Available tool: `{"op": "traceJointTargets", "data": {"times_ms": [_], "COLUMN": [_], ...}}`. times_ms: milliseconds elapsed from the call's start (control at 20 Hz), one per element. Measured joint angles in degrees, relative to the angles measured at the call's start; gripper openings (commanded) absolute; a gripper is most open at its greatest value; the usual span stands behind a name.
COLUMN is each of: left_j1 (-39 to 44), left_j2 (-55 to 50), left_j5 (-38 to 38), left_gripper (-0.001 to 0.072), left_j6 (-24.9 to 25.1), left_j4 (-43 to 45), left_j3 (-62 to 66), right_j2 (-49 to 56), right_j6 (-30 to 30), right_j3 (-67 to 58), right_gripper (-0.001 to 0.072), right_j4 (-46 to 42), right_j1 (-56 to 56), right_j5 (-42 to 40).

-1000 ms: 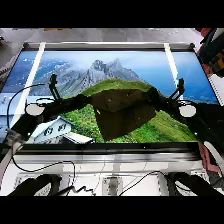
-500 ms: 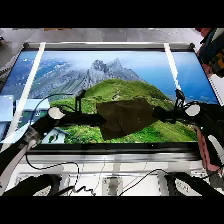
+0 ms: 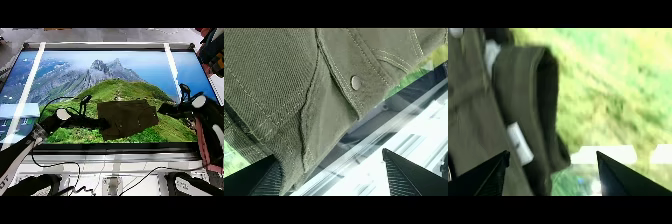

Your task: Fold the clothes and pants, and hang the long-sleeved shirts on hangers.

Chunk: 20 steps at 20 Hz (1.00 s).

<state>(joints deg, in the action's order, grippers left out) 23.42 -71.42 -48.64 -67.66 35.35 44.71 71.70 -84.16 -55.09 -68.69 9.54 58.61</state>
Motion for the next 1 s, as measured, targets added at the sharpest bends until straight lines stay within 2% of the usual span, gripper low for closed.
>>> {"op": "traceJointTargets", "data": {"times_ms": [150,200,300,500,750,850,1000], "left_j1": [-0.2,-0.2,-0.2,-0.2,-0.2,-0.2,-0.2], "left_j2": [-0.1,-0.1,-0.1,-0.1,-0.3,-0.3,-0.3], "left_j5": [-0.1,0.0,-0.1,-0.1,-0.1,0.0,1.8], "left_gripper": [0.0698,0.0698,0.0698,0.0697,0.0697,0.0691,0.0691], "left_j6": [-0.1,0.0,-0.1,-0.1,-0.1,0.0,0.2], "left_j4": [0.2,0.1,0.2,0.2,0.2,0.6,3.5], "left_j3": [0.0,0.0,0.0,0.0,0.0,0.0,0.0], "right_j2": [9.3,12.2,17.2,21.8,25.9,27.7,30.0], "right_j6": [5.0,7.3,11.5,14.3,10.9,10.6,14.4], "right_j3": [-9.6,-11.9,-15.2,-17.6,-18.4,-18.6,-18.6], "right_gripper": [0.0617,0.0673,0.0686,0.0686,0.0667,0.0664,0.0663], "right_j4": [5.4,7.6,11.5,9.8,6.4,8.5,16.0], "right_j1": [2.4,2.6,2.1,-1.0,-3.0,-3.2,-3.8], "right_j5": [9.6,12.6,16.3,13.2,8.9,10.2,14.6]}}
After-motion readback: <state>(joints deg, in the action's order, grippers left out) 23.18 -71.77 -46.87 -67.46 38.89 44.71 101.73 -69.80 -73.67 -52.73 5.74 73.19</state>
